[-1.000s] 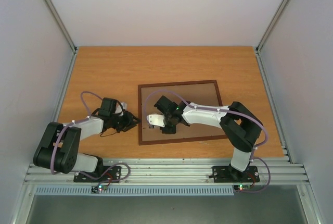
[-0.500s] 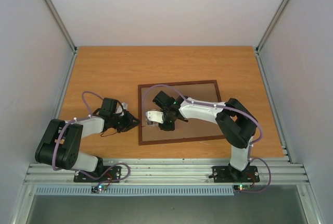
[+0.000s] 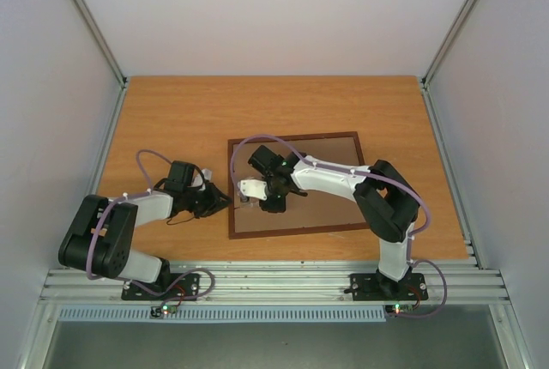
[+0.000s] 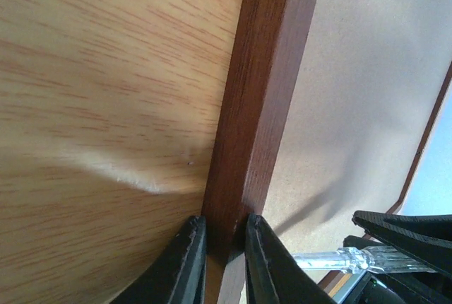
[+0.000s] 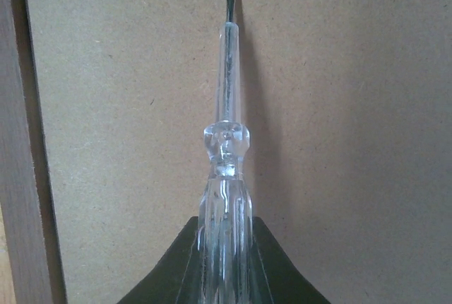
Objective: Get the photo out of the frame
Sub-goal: Release the photo frame item from the photo frame.
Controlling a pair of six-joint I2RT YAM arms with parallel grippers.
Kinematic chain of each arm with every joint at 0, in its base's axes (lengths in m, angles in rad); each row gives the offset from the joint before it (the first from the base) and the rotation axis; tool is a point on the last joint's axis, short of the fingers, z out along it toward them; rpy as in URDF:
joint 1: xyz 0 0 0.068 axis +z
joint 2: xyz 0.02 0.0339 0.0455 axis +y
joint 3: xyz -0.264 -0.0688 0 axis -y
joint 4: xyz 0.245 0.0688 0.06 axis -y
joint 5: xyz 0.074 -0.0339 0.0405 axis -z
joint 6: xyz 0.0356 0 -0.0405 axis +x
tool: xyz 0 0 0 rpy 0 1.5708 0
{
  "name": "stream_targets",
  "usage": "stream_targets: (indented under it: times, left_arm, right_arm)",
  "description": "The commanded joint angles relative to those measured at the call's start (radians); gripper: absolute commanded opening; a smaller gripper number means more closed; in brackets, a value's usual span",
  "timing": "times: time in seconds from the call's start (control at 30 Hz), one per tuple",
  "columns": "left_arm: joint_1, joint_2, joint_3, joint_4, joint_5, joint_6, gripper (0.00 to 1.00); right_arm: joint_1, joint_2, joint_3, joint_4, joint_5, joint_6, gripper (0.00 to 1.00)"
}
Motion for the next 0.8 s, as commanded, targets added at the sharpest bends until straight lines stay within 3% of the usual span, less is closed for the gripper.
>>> stream_targets:
  times: [0.0,0.23,0.77]
  left_arm:
    - [-0.028,0.025,-0.014,0.038,-0.016,-0.001,0.16]
    - [-0.066,0.039,-0.026,0.082,-0.02,-0.032,0.12]
    - [-0.133,0.027,-0.097,0.175,-0.034,-0.105,0.09]
  right_arm:
    - [0.023,0.027,0.073,-0.016,-0.045,0.018,0.01]
    - [0.069,0.049,0.14,0.004,-0.082,0.058,0.01]
    - [0.188,0.123,0.281,0.168,0.021,0.197,0.01]
